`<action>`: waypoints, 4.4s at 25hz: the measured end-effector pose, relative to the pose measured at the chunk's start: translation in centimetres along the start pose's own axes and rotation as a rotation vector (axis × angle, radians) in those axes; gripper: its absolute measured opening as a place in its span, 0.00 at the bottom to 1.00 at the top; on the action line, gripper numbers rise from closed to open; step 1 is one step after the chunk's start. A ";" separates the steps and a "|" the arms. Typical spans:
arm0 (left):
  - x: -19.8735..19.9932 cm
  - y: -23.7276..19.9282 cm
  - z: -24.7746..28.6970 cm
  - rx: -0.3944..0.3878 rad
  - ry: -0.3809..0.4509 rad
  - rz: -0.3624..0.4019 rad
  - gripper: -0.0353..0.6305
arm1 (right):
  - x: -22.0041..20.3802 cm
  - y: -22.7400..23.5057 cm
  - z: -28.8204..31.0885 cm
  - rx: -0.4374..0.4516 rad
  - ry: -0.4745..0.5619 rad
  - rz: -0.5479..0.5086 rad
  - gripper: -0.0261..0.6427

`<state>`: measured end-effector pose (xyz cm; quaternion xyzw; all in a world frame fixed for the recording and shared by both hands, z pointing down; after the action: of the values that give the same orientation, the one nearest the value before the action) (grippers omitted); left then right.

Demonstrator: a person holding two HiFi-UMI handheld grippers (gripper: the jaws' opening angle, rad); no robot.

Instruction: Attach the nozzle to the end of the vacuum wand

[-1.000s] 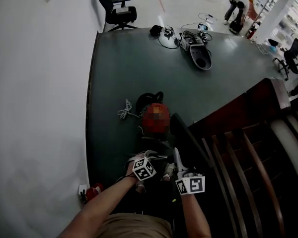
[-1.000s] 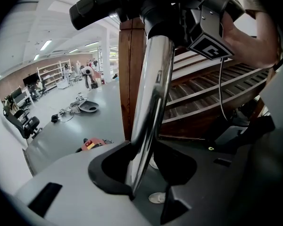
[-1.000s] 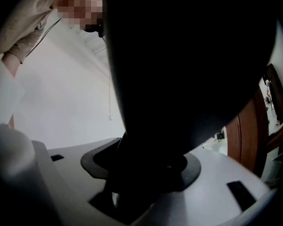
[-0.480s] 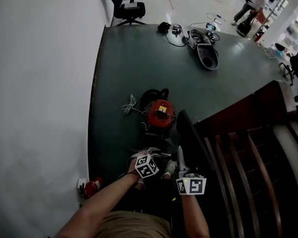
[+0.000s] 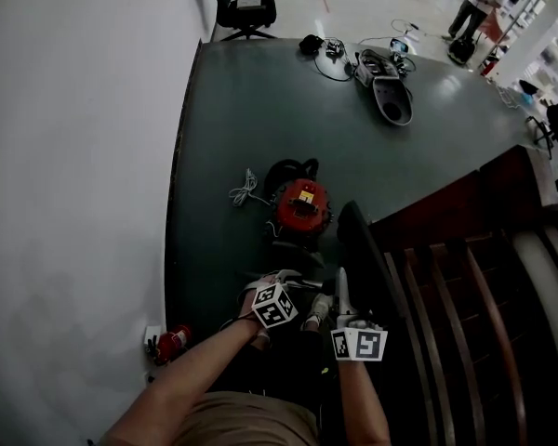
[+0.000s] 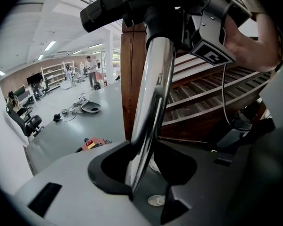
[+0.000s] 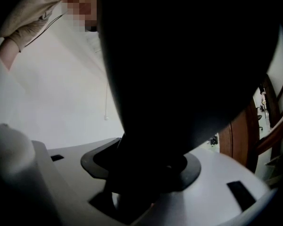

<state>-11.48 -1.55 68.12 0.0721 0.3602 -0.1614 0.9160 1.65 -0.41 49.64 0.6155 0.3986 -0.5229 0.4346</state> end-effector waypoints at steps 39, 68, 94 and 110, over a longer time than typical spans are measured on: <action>0.1 -1.6 0.8 0.121 -0.123 -0.118 0.30 | -2.1 1.5 2.3 -0.016 -0.008 0.249 0.42; 2.2 0.6 2.7 0.053 -0.118 -0.040 0.31 | -1.5 2.1 -1.5 -0.183 0.110 0.108 0.42; 1.1 -2.1 1.9 0.065 -0.161 -0.003 0.30 | -2.4 2.7 2.1 -0.048 0.039 0.279 0.42; 1.2 -4.0 2.3 0.171 -0.228 0.027 0.29 | -2.2 0.5 3.6 -0.173 0.047 0.168 0.42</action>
<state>-10.61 -6.20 68.92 0.1362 0.2377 -0.1862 0.9436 0.71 -4.07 51.57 0.6192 0.3990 -0.4337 0.5189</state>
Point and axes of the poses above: the fingertips, and each gripper's own axes: z forward along the fingers, y to its right, x out of its top, the point moved 7 cm from there along -z, backward along the fingers, and after that the axes turned 6 degrees about x, right-handed, at the moved point
